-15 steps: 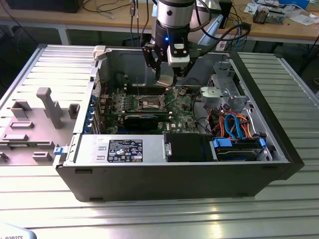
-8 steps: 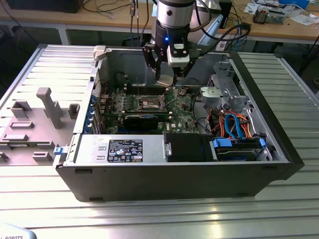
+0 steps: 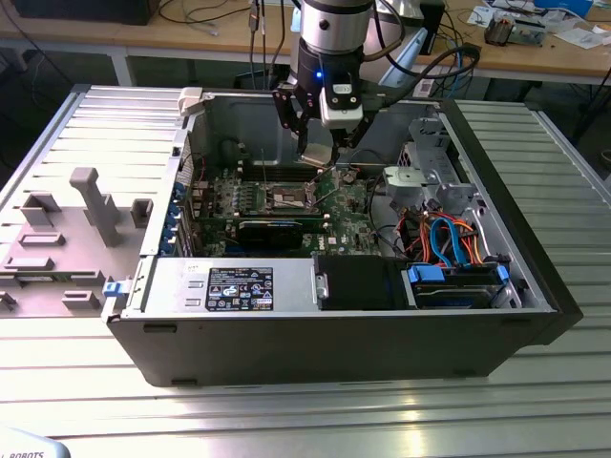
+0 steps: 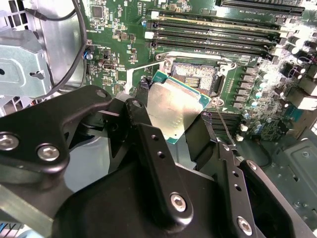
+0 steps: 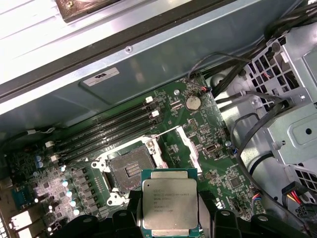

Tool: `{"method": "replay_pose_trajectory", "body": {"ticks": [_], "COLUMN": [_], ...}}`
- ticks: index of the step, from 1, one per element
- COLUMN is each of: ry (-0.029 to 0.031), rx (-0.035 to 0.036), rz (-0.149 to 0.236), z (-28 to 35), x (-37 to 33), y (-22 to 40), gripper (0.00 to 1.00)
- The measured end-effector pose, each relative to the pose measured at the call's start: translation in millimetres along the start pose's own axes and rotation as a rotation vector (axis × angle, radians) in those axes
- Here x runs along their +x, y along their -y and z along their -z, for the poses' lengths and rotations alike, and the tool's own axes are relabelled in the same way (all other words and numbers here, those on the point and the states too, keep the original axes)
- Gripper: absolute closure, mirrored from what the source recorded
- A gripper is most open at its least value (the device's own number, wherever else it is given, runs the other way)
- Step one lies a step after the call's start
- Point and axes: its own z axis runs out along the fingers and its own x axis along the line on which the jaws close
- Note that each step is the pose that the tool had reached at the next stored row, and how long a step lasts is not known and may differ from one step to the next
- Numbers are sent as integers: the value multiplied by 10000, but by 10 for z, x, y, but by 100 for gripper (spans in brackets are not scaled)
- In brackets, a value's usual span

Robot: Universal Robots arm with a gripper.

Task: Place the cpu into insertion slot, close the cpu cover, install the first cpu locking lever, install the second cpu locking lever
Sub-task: 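Place the cpu into insertion slot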

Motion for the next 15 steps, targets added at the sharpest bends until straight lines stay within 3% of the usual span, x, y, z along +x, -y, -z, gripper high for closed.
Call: {"method": "replay_pose_trajectory", "body": {"ticks": [15], "ry": [6], "rx": [-1], "rz": [-85], "z": [-2], "x": [0], "y": [0], "gripper": [46]}}
